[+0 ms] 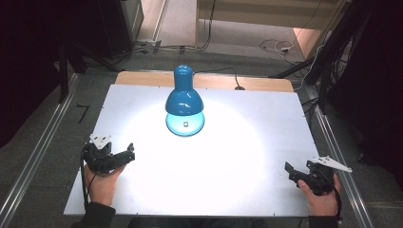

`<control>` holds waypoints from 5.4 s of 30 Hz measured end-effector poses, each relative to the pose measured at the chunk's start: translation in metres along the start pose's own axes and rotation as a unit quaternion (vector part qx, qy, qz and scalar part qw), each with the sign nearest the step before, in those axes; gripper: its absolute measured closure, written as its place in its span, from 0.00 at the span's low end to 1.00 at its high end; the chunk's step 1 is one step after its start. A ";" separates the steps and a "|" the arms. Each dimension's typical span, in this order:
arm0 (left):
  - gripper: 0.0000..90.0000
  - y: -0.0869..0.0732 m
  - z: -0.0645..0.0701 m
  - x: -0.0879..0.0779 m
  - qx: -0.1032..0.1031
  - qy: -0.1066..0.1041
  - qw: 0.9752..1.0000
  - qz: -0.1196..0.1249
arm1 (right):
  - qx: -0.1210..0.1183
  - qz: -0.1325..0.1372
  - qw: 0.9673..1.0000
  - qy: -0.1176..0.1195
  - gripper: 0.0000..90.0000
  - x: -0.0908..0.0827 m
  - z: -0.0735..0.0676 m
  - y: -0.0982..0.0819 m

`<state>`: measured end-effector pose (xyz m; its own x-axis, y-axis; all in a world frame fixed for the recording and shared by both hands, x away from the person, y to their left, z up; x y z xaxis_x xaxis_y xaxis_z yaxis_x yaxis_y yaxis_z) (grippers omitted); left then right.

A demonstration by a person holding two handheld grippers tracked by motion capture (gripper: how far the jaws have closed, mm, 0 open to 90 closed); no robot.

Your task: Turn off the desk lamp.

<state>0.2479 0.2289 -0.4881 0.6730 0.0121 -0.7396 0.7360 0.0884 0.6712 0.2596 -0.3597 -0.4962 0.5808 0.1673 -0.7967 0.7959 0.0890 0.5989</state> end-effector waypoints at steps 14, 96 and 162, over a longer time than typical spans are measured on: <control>0.02 -0.001 0.009 -0.004 0.005 -0.018 1.000 0.016 | -0.002 -0.007 1.000 0.002 0.14 0.003 0.000 0.001; 0.04 0.019 0.070 0.020 0.029 -0.074 0.997 0.019 | 0.004 -0.004 1.000 0.005 0.14 0.005 0.001 0.004; 0.17 0.038 0.128 0.054 0.063 -0.092 0.993 0.029 | 0.003 -0.002 1.000 0.007 0.14 0.005 0.002 0.005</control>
<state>0.3213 0.1050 -0.4959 0.7074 -0.1688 -0.6863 0.6919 -0.0326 0.7212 0.2668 -0.3603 -0.4970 0.5757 0.1813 -0.7973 0.7989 0.0828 0.5957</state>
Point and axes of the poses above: each handheld gripper's, and its own axes: x roughly forward along the jaws, y roughly out of its top, z roughly to its right, the point moved 1 cm from there along x, roughly forward along the jaws, and after that the axes turned 12 degrees about -z, right-handed, at the moved point
